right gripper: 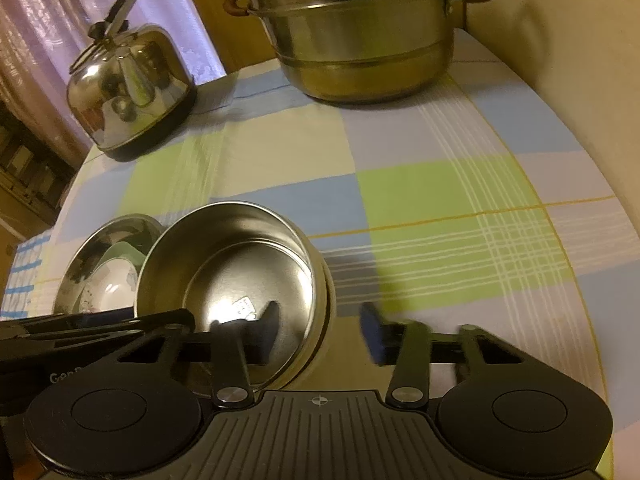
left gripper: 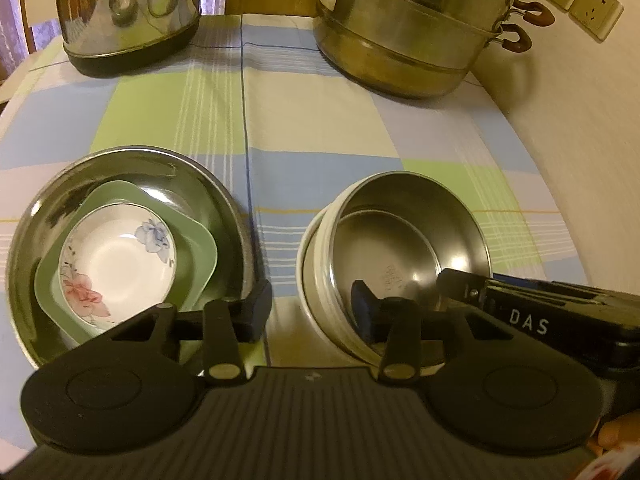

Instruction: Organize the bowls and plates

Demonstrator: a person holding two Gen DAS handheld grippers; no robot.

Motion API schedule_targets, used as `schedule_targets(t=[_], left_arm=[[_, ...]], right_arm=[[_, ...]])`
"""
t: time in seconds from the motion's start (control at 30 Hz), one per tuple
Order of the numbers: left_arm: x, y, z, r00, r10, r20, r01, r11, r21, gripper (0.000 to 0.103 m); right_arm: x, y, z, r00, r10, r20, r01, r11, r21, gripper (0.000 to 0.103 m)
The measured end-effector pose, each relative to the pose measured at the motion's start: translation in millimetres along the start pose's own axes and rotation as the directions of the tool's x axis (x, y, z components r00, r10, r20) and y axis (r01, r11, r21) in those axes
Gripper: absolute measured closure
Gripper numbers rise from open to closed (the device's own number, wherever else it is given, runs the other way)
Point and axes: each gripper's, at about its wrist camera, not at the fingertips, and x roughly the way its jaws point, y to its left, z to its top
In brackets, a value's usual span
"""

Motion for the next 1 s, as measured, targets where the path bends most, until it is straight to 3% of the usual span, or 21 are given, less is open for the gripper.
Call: schedule_targets(t=[0.17,0.53,1.0], left_arm=[[3.1,-1.3,1.9,1.0,-0.029,-0.001,0.029,1.0,0.009,0.075],[10.2,5.8,3.3,0.998,-0.065,-0.024,0.064,0.998,-0.013,0.072],[12.7,5.3,3.5,0.997,-0.069,-0.026,0.068,0.998,-0.01,0.073]], right_arm=[[0.6,1.1,2.3,1.0,0.007,-0.003,-0.007,1.0,0.007,0.083],[11.7,3.3,4.0,0.999,-0.019,-0.031,0.02,1.0,0.016,0.084],[14.3,-4.0,4.2,0.999,0.005,-0.04,-0.003,0.998,0.061,0.085]])
